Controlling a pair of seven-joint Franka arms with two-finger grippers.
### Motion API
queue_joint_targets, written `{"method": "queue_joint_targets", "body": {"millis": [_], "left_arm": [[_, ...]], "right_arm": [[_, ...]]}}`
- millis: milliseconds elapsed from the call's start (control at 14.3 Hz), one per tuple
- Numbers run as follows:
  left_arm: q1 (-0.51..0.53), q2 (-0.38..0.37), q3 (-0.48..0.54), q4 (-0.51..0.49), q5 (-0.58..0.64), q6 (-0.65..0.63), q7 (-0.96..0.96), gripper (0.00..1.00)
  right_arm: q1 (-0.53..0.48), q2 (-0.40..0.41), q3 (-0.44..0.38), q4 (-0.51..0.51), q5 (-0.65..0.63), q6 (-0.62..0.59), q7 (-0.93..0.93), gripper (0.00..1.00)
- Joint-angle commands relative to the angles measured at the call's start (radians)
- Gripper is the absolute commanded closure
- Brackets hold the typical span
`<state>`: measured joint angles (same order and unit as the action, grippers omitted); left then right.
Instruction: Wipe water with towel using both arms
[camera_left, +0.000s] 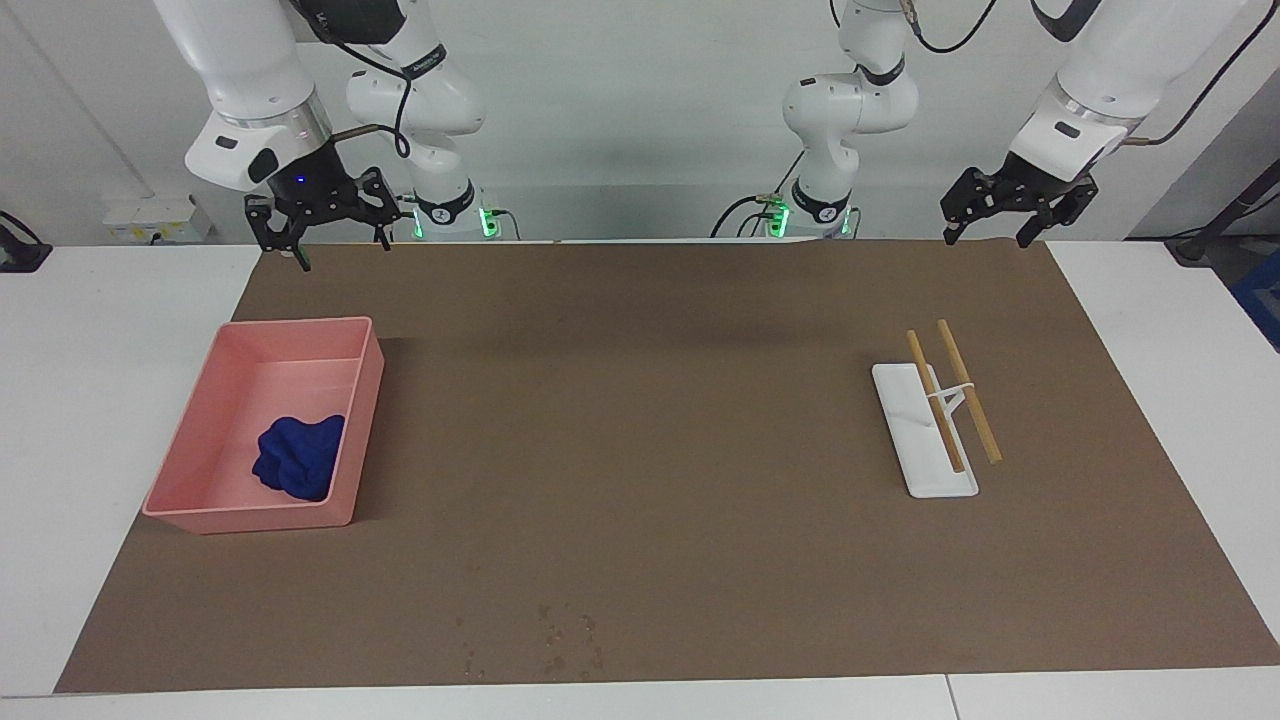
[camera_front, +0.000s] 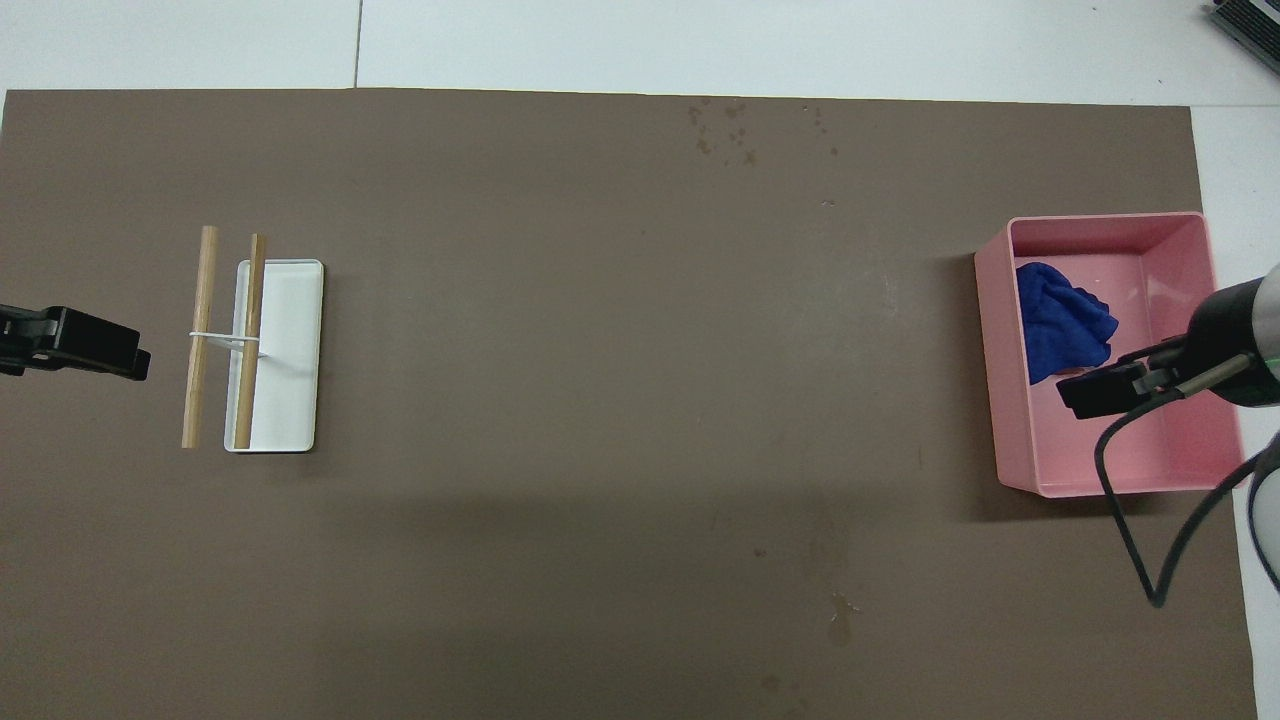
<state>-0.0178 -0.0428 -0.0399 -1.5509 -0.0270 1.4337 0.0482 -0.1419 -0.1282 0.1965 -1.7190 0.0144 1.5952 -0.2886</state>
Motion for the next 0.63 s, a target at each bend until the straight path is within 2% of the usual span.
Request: {"method": "queue_joint_targets", "body": {"millis": [0, 70, 140, 420, 560], "left_arm": [[-0.005, -0.023, 0.005, -0.025, 0.013, 0.002, -0.001, 0.0], [-0.005, -0.023, 0.005, -0.025, 0.012, 0.002, -0.001, 0.0], [-0.005, -0.023, 0.005, -0.025, 0.013, 0.002, -0.001, 0.0], [-0.005, -0.023, 0.005, -0.025, 0.013, 0.002, -0.001, 0.0], [-0.005, -0.023, 0.005, -0.025, 0.013, 0.002, -0.001, 0.0]], "right_arm": [[0.132, -0.001, -0.11, 0.006, 0.015, 0.015, 0.084, 0.0], [0.219, 0.007, -0.203, 0.009, 0.013, 0.019, 0.094, 0.0], [0.276, 0.013, -0.263, 0.009, 0.015, 0.035, 0.094, 0.0], [0.306, 0.074, -0.267, 0.021, -0.002, 0.068, 0.115, 0.0], [0.286, 0.09, -0.267, 0.038, 0.007, 0.062, 0.115, 0.0]]}}
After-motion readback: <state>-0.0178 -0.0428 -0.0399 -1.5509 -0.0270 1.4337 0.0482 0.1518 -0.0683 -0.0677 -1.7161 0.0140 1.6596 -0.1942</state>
